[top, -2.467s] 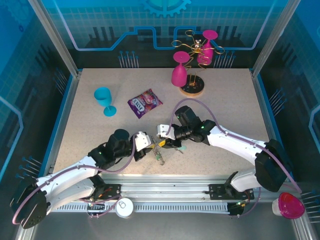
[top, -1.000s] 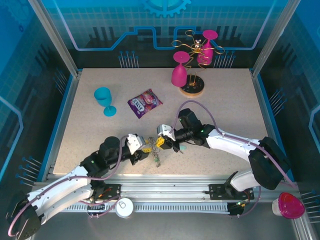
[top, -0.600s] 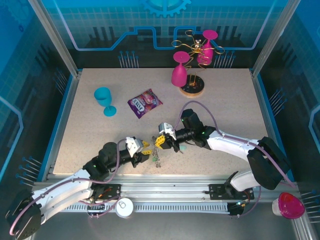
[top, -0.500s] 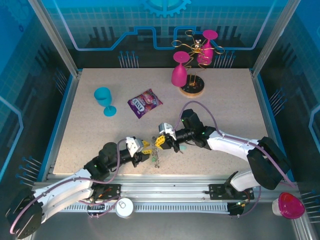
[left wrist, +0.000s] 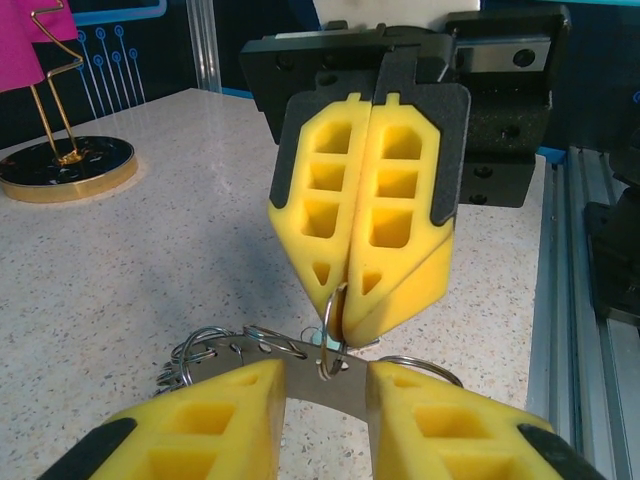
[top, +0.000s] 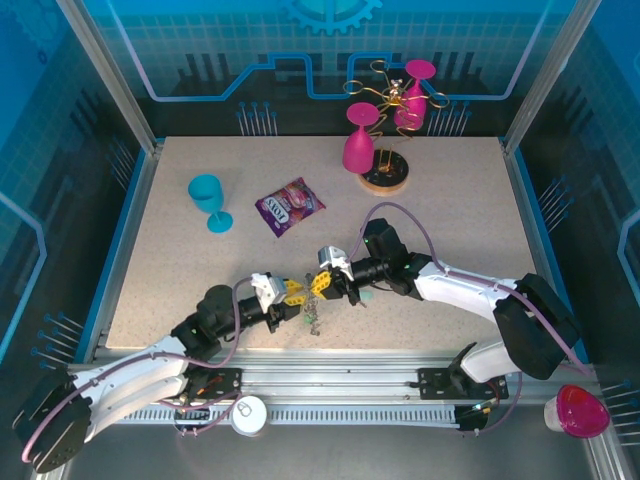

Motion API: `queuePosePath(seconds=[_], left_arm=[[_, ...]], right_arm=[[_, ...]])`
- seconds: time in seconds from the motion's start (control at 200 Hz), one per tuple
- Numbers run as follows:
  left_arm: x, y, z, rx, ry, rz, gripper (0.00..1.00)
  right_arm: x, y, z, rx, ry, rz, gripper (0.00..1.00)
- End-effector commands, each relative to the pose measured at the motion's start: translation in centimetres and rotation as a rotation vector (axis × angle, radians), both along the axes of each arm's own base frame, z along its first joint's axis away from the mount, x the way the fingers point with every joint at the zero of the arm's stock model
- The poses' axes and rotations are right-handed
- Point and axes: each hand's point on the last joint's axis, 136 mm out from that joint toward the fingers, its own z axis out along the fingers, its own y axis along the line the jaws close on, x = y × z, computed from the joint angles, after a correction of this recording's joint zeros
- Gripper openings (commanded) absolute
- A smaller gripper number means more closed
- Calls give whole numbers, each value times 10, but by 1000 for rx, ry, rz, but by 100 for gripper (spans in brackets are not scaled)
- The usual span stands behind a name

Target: Put the keys on the keyring

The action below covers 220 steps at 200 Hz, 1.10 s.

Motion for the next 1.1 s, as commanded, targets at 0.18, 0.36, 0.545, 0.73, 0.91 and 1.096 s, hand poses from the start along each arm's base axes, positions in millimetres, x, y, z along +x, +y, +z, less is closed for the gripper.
queuePosePath(seconds=[0.18, 0.36, 0.545, 0.73, 0.91, 1.096], left_arm=[[0, -8, 9, -36, -35, -29, 24], [-1, -9, 12, -38, -37, -43, 22], [-2, -11, 14, -35, -42, -54, 18], [-2, -12, 16, -29, -56, -62, 8], [0, -9, 23, -1, -95, -47, 0], [3, -6, 22, 124, -93, -42, 0]], right_arm=[[-3, 2, 9, 41, 11, 42, 0], [-2, 2, 5, 25, 8, 41, 0], [-5, 4, 3, 12, 9, 53, 0], [-5, 4, 3, 10, 7, 56, 0], [9, -4, -4, -58, -49, -42, 10], [22, -21, -9, -211, -134, -122, 25]])
